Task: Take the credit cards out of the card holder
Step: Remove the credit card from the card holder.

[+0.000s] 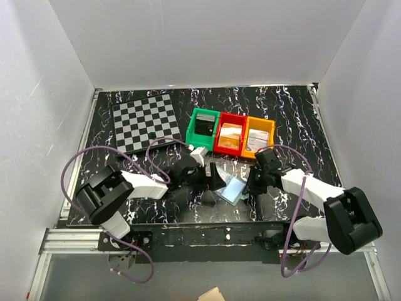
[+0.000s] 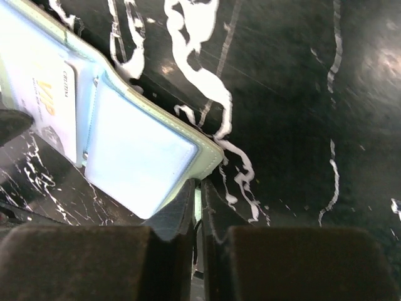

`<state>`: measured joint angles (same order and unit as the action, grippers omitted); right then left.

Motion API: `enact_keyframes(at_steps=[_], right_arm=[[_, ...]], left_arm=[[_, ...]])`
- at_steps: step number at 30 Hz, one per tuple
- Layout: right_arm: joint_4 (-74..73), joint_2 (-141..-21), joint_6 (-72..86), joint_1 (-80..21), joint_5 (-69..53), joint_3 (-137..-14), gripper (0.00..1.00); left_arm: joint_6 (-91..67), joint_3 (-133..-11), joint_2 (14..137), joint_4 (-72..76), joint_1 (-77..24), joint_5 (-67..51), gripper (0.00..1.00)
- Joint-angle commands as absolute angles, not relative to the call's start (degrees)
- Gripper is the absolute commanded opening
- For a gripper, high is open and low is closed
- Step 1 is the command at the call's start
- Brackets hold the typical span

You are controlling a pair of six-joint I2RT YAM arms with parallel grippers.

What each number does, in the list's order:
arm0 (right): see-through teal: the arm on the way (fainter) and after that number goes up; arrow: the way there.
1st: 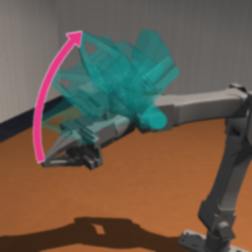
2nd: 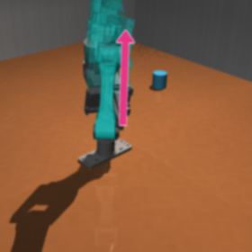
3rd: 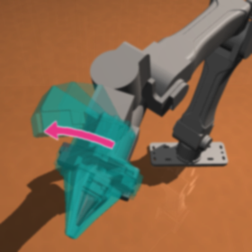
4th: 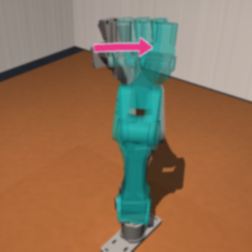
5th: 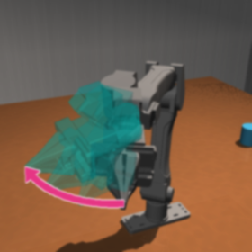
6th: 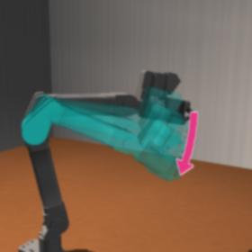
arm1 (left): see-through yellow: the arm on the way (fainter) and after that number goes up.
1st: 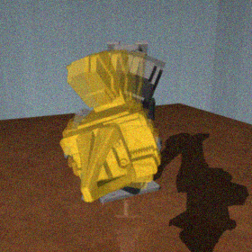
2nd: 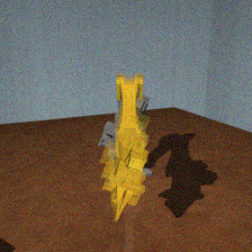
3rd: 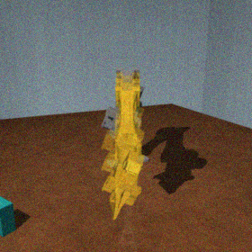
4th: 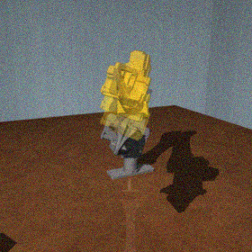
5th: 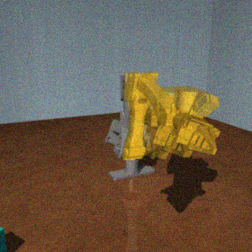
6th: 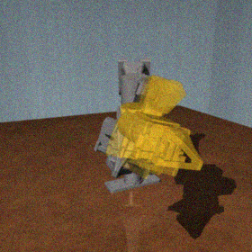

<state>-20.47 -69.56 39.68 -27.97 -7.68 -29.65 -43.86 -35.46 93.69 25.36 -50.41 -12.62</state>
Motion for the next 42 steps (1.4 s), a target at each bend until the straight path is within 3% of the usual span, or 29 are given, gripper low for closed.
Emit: enact_keyframes(at_steps=[1, 5, 18, 23, 26, 29, 42], right_arm=[[-17.5, -74.3, 34.2, -27.9, -12.3, -33.3, 0.08], [-18.0, -77.1, 28.9, -28.2, -16.2, -36.0, 0.01], [-25.6, -80.8, 20.1, -32.6, -11.7, -44.3, 0.01], [-31.7, -77.6, 19.1, -32.6, -2.4, -46.3, 0.32], [-35.2, -74.4, 19.5, -32.6, 1.7, -48.2, 0.40], [-36.6, -70.7, 20.7, -32.6, 1.9, -49.4, 0.43], [-29.5, -59.7, 27.7, -34.1, -9.0, -41.2, 0.34]], left_arm=[[-47.9, -29.6, 87.8, 19.2, -50.5, -7.6, 0.82], [-51.5, -24.7, 79.7, 17.8, -50.6, -4.3, 0.83], [-56.1, -16.3, 53.9, 5.8, -52.8, 5.6, 0.85], [-52.7, -19.9, 47.9, 1.0, -52.6, 8.3, 0.90], [-51.4, -22.4, 48.0, -1.4, -52.4, 8.8, 0.92], [-50.6, -24.0, 49.8, -2.2, -51.5, 8.1, 0.93], [-43.8, -32.4, 71.3, 4.6, -42.4, -6.7, 0.91]])
